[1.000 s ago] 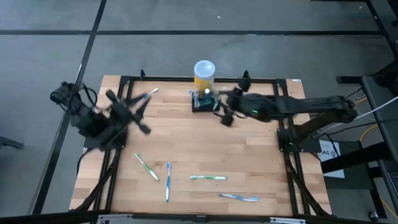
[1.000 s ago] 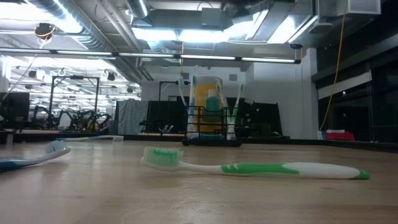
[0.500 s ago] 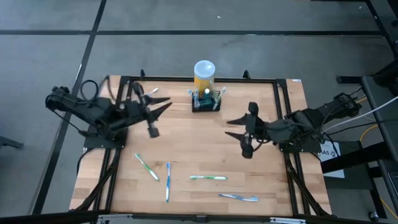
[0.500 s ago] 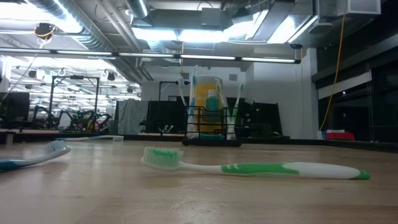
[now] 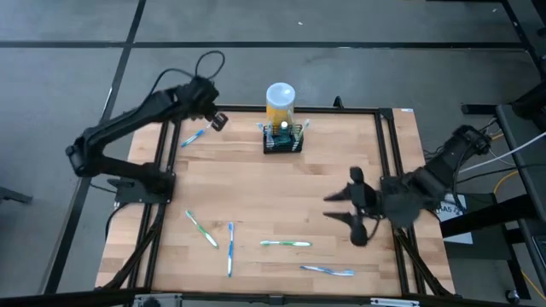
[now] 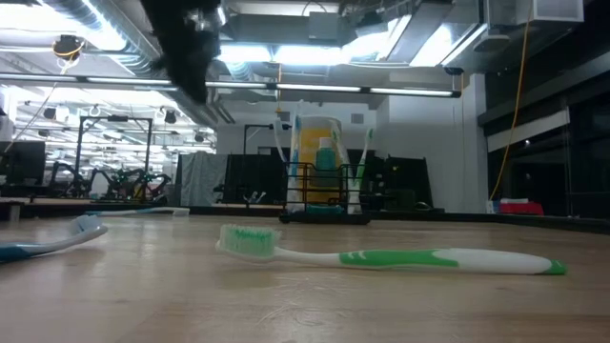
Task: Pick & Place toothbrushing station
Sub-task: Put the blue toothbrush in the wire organizer
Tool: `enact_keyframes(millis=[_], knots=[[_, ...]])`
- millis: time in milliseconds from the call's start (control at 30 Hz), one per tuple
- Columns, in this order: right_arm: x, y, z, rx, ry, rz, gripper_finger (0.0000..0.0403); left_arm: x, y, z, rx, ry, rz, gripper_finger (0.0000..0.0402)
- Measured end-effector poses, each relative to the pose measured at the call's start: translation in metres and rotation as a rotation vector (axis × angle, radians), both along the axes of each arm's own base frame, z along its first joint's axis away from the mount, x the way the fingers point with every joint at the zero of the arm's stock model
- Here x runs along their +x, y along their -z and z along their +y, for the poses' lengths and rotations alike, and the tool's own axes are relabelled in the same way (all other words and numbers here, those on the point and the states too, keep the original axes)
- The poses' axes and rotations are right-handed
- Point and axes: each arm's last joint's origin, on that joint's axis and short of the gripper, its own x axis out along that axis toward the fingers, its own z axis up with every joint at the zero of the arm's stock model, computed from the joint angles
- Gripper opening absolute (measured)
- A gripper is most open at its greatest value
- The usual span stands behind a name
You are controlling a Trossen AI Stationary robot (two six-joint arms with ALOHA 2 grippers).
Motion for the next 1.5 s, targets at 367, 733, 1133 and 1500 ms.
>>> enact_keyframes(millis=[367,733,1133,1500], knots=[[-0.045,0.003,0.038,0.157,0.173,-0.123,0.0175,0.012,0.085,0.085,-0.298,0.069,0.192,0.0137],[-0.052,-0.001,0.044,0.269,0.243,-0.203,0.0175,0.02,0.164,0.099,-0.478,0.181,0.669,0.0134],[-0.05,-0.002,0.043,0.324,0.28,-0.223,0.0175,0.027,0.167,0.117,-0.422,0.14,0.553,0.0149],[-0.049,-0.005,0.044,0.36,0.28,-0.243,0.0175,0.021,0.176,0.127,-0.467,0.085,0.488,0.0148]])
